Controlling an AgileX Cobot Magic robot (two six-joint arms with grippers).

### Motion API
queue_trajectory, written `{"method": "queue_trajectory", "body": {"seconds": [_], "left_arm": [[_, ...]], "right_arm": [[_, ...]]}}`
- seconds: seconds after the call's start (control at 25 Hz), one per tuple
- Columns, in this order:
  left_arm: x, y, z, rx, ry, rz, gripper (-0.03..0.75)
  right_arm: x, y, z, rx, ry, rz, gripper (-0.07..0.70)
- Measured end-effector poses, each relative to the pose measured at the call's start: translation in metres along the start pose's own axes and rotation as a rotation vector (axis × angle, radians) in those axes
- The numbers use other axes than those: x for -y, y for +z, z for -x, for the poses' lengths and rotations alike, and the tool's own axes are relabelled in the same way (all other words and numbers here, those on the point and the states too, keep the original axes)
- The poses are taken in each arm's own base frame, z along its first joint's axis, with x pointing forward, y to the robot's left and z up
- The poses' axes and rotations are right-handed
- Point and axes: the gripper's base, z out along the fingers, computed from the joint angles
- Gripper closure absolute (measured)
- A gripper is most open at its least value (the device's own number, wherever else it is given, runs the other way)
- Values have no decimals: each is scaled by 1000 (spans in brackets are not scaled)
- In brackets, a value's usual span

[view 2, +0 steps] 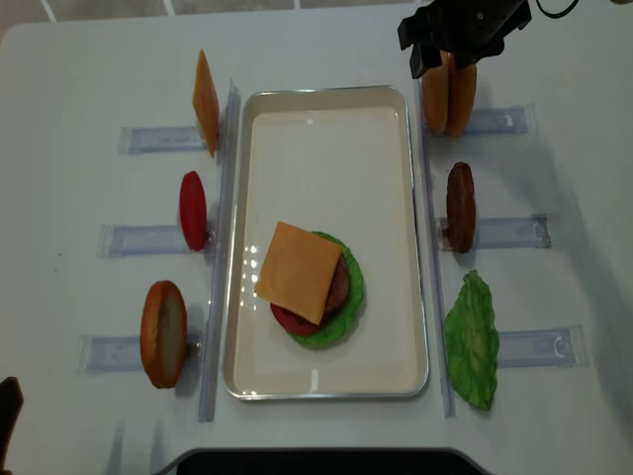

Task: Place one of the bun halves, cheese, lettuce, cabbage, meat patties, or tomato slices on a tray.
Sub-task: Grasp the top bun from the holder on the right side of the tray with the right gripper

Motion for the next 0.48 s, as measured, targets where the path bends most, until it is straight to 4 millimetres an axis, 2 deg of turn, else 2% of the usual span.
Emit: {"method": "queue_trajectory", "body": {"seconds": [0.48], "left_arm": [[0, 0, 0, 0, 15, 0, 307]], "right_arm": [[2, 16, 0, -8, 5, 3, 166]]}}
